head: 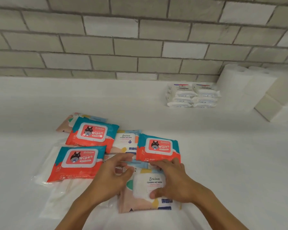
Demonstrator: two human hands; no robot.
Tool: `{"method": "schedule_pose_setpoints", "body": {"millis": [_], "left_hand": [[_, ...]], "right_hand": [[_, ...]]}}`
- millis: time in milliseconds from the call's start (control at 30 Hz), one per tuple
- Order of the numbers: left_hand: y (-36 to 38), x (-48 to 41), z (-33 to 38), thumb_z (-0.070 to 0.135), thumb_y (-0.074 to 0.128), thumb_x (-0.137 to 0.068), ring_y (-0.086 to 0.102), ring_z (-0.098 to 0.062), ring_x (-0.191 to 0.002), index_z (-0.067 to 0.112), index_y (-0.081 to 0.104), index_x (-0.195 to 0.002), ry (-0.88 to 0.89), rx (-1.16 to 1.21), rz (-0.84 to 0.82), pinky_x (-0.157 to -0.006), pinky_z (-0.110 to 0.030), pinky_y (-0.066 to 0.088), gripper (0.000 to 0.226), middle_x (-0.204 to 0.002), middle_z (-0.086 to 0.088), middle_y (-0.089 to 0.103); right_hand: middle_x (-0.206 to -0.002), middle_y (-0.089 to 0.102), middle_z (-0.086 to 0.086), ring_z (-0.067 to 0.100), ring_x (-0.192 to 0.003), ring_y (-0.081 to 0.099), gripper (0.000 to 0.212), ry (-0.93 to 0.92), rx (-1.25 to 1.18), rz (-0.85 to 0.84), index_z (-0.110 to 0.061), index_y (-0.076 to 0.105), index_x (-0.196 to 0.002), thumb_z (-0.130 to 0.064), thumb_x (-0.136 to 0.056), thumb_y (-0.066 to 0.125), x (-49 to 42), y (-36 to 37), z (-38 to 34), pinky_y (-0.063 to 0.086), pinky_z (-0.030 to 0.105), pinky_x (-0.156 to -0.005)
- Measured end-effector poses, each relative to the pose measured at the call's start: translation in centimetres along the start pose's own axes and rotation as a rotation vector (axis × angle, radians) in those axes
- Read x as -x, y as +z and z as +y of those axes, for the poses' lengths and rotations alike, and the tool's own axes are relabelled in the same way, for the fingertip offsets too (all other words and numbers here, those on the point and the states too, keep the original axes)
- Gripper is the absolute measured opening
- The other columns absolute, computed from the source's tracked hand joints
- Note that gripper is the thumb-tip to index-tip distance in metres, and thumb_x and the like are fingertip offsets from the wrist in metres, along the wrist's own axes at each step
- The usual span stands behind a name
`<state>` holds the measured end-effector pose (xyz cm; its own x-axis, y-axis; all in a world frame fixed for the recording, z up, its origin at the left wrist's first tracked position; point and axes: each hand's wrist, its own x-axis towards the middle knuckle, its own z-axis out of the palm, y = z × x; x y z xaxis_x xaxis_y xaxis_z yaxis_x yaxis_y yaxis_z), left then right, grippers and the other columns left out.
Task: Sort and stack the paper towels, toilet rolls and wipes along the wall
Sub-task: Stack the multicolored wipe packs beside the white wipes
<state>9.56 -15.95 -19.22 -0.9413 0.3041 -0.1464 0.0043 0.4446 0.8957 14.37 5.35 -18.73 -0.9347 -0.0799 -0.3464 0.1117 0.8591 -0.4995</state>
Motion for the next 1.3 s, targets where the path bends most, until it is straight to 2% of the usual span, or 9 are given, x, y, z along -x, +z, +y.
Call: {"method": "schedule_pose_setpoints", "body": {"millis": [133, 300, 400, 467, 600, 867, 1067, 1167, 1300], "left_hand": [[0.1, 0.4, -0.5, 0.017, 0.07, -0.089, 0.057, -0.003, -0.111, 0.043, 0.056, -0.118, -0.024, 0.107, 0.046, -0.076, -0.011, 0.05, 0.042, -0.121, 0.023, 0.058], [-0.4, 0.8, -0.9, 0.018, 0.072, -0.086, 0.06, -0.002, -0.107, 0.043, 0.053, -0.125, -0.038, 0.148, 0.063, -0.071, -0.011, 0.052, 0.05, -0.12, 0.023, 0.059], [-0.6, 1.3, -0.6, 0.019, 0.077, -0.08, 0.06, -0.005, -0.108, 0.046, 0.052, -0.123, -0.066, 0.241, 0.002, -0.077, -0.017, 0.057, 0.056, -0.119, 0.023, 0.059], [-0.9, 1.7, -0.3, 0.022, 0.083, -0.072, 0.062, -0.007, -0.111, 0.046, 0.053, -0.122, -0.051, 0.285, -0.08, -0.086, -0.024, 0.058, 0.063, -0.12, 0.021, 0.062], [-1.2, 1.9, 0.3, 0.028, 0.088, -0.063, 0.066, -0.003, -0.109, 0.039, 0.055, -0.12, -0.028, 0.323, -0.195, -0.084, -0.024, 0.058, 0.067, -0.115, 0.024, 0.069], [-3.1, 0.6, 1.1, 0.023, 0.09, -0.058, 0.073, -0.004, -0.085, 0.033, 0.063, -0.102, -0.066, 0.323, 0.125, -0.062, -0.021, 0.059, 0.053, -0.094, 0.013, 0.075], [-5.3, 0.0, -0.8, 0.033, 0.091, -0.056, 0.07, -0.014, -0.089, 0.033, 0.061, -0.103, -0.184, 0.403, 0.369, -0.065, -0.032, 0.062, 0.056, -0.103, 0.007, 0.07], [-6.6, -0.1, -2.1, 0.032, 0.091, -0.057, 0.07, -0.021, -0.096, 0.027, 0.063, -0.11, -0.211, 0.481, 0.504, -0.077, -0.045, 0.061, 0.06, -0.108, 0.004, 0.071], [-7.5, -0.1, -2.7, 0.026, 0.087, -0.067, 0.066, -0.014, -0.089, 0.032, 0.059, -0.096, -0.213, 0.528, 0.573, -0.068, -0.033, 0.057, 0.041, -0.093, 0.015, 0.063]], "right_hand": [[-0.118, 0.044, -0.02, 0.011, -0.115, 0.026, 0.07, -0.049, 0.073, 0.053, -0.039, 0.054, -0.124, -0.06, -0.062, 0.08, -0.3, -0.4, -0.2, 0.024, 0.035, -0.103], [-0.116, 0.046, -0.024, 0.008, -0.113, 0.026, 0.069, -0.066, 0.091, 0.152, -0.039, 0.059, -0.12, -0.065, -0.059, 0.079, -0.5, -1.2, -0.1, 0.026, 0.031, -0.1], [-0.118, 0.053, -0.022, 0.005, -0.114, 0.041, 0.052, -0.053, -0.099, 0.141, -0.035, 0.065, -0.109, -0.043, -0.064, 0.087, -0.4, -2.3, -0.7, 0.047, 0.027, -0.097], [-0.114, 0.059, -0.017, 0.008, -0.107, 0.057, 0.036, -0.048, -0.314, 0.126, -0.032, 0.068, -0.095, -0.025, -0.067, 0.088, -0.3, -3.0, -1.2, 0.059, 0.026, -0.081], [-0.11, 0.058, -0.015, 0.005, -0.099, 0.059, 0.03, -0.081, -0.445, 0.146, -0.034, 0.065, -0.087, -0.019, -0.07, 0.086, -0.7, -3.8, -2.6, 0.058, 0.02, -0.069], [-0.113, 0.067, -0.01, 0.007, -0.097, 0.067, 0.032, -0.199, -0.739, 0.216, -0.03, 0.071, -0.1, -0.02, -0.073, 0.084, -2.9, -2.2, -6.0, 0.058, 0.024, -0.069], [-0.117, 0.059, -0.005, -0.003, -0.09, 0.067, 0.039, -0.153, -0.937, 0.229, -0.034, 0.048, -0.128, -0.039, -0.09, 0.056, -3.3, -0.9, -6.0, 0.055, 0.016, -0.065], [-0.116, 0.062, -0.007, 0.008, -0.102, 0.064, 0.031, -0.094, -0.76, 0.231, -0.036, 0.056, -0.119, -0.045, -0.089, 0.054, -3.6, 0.7, -4.4, 0.053, 0.016, -0.073], [-0.122, 0.05, -0.022, 0.005, -0.116, 0.044, 0.039, -0.139, -0.338, 0.16, -0.037, 0.052, -0.124, -0.039, -0.088, 0.067, -3.6, 2.9, -3.8, 0.046, 0.016, -0.09]]}}
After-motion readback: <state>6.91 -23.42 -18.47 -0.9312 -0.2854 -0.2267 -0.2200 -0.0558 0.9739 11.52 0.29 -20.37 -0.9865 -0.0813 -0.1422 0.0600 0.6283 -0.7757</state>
